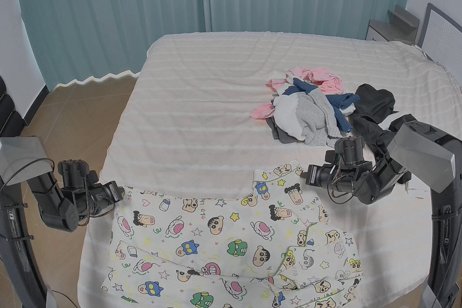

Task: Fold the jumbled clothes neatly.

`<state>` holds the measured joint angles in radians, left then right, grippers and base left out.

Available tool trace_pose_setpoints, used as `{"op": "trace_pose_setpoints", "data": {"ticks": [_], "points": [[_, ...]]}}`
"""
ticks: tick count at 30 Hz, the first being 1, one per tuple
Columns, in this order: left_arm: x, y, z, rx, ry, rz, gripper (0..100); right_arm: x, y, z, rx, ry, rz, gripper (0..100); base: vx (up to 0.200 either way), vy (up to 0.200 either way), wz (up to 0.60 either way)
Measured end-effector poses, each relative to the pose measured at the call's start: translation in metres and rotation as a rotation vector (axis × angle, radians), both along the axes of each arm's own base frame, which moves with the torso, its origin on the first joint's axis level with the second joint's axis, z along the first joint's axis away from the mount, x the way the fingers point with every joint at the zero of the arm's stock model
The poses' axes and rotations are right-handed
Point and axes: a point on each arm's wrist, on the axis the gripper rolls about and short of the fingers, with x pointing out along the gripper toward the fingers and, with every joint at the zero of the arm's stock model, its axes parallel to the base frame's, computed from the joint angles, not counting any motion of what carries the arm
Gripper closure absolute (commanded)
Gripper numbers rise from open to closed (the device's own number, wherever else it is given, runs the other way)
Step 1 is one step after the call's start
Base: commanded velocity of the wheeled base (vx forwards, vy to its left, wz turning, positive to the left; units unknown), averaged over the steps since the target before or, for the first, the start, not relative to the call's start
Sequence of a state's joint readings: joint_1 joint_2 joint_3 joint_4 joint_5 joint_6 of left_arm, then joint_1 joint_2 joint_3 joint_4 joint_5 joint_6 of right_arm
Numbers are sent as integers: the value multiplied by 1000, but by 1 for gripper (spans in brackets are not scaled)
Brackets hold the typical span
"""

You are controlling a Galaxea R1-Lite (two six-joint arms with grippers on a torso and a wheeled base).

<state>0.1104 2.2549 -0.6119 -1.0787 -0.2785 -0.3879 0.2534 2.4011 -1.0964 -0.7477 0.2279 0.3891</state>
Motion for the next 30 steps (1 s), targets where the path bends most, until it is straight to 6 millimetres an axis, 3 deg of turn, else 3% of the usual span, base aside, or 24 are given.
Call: {"op": "trace_pose_setpoints", "data": {"ticks": [15,22,23,30], "points": [[-18,-1,8,98,-101,-49,100,-33,-17,18,50,-19,63,100,0,0,0],[-21,-2,8,99,-96,-53,100,-32,-18,13,41,-6,62,100,0,0,0],[-21,-2,8,99,-96,-53,100,-31,-18,11,40,-7,64,0,0,0,0],[-20,-2,8,99,-98,-53,100,-21,-12,-2,37,-3,72,0,0,0,0]]}}
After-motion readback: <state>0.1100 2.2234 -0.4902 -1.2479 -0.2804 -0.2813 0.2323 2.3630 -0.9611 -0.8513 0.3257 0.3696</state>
